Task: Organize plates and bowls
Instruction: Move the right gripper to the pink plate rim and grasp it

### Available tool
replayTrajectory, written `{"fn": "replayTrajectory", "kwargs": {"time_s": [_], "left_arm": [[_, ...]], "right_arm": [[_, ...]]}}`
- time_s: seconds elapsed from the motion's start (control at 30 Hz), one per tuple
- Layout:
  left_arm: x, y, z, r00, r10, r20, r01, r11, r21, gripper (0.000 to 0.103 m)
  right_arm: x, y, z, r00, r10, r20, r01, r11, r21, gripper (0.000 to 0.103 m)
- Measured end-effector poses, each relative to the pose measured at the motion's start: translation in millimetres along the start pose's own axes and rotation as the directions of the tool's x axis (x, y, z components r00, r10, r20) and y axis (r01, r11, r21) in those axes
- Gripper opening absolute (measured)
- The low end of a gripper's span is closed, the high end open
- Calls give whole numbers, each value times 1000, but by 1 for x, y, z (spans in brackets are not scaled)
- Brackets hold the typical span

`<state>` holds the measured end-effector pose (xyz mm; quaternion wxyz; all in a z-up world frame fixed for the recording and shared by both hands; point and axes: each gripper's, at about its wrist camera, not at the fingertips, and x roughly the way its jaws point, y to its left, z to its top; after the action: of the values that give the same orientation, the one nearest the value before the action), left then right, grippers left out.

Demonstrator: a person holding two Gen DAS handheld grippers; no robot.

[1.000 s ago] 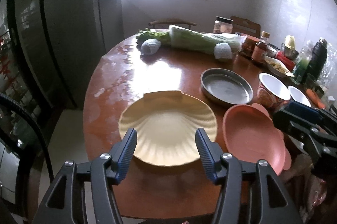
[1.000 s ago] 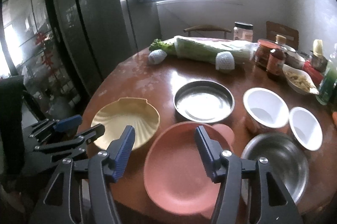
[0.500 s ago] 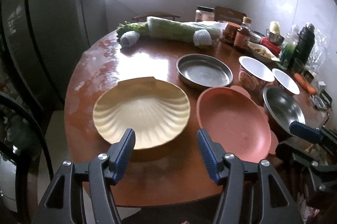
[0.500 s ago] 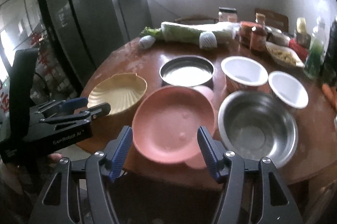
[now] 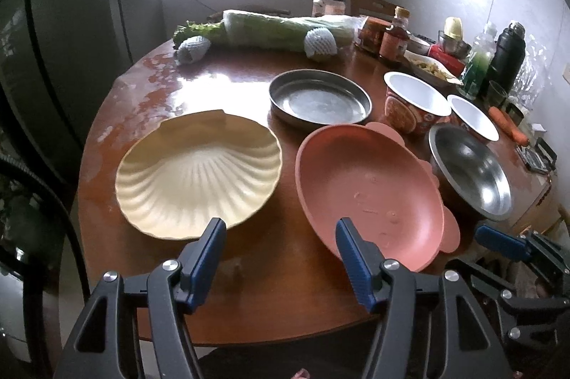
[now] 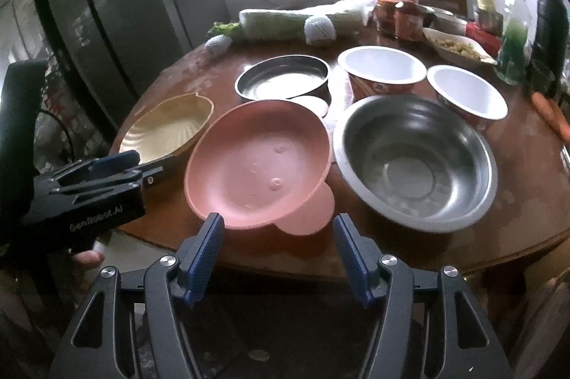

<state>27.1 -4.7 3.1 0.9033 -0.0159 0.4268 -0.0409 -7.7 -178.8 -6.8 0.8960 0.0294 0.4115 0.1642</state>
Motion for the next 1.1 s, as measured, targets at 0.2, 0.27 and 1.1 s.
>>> {"fn": "replayTrajectory", "kwargs": {"time_s": [0.2,0.27,1.1], "left_arm": [[11,-3,2,1000,-11,-21,11,1000,-5,64],[14,-3,3,999,-17,-29,17,1000,-5,64],[39,-29,2,993,-64,-97,69,997,47,37]], "right_arm": [[8,-9,-1,1000,7,-17,-6,998,66,65],[12,-12,-2,1000,2,-24,0,997,79,65],[39,-16,6,1000,-4,6,3,997,82,47]]}}
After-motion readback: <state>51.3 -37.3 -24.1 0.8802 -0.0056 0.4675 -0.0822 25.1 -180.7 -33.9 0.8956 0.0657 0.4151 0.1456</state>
